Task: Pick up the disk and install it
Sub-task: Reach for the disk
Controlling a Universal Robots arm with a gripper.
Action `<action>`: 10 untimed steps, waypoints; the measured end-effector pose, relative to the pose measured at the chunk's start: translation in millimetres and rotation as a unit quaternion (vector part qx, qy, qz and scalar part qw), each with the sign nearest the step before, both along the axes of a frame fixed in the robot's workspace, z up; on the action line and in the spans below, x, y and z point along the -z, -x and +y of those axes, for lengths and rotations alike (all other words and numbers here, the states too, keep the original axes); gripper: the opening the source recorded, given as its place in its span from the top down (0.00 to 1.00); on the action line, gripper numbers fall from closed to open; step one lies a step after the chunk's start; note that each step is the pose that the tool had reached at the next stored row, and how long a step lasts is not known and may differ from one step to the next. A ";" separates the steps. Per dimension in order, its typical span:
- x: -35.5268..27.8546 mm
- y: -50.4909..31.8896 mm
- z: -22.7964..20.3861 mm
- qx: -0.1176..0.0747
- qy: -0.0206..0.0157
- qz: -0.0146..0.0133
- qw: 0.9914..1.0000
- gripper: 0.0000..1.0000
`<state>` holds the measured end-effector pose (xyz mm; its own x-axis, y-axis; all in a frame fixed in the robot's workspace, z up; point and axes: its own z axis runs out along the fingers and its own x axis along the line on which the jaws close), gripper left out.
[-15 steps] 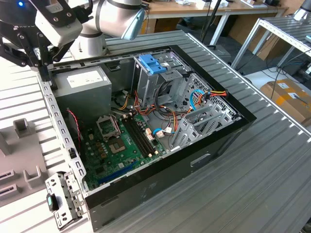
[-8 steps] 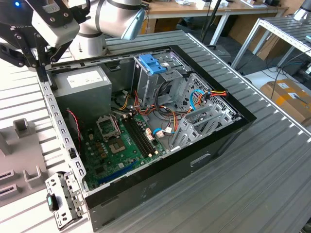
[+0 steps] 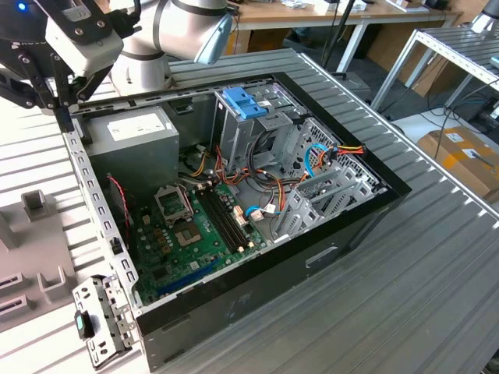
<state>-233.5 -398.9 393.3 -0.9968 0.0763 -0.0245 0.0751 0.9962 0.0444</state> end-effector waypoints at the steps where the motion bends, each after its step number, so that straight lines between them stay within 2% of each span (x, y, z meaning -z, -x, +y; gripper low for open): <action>1: 0.0 0.4 0.0 0.000 0.000 0.000 1.000 0.89; 10: 0.0 4.9 0.0 0.000 0.000 0.000 1.000 0.89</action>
<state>-238.3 -398.9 393.3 -0.9968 0.0762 -0.0245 0.0751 0.9962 0.0444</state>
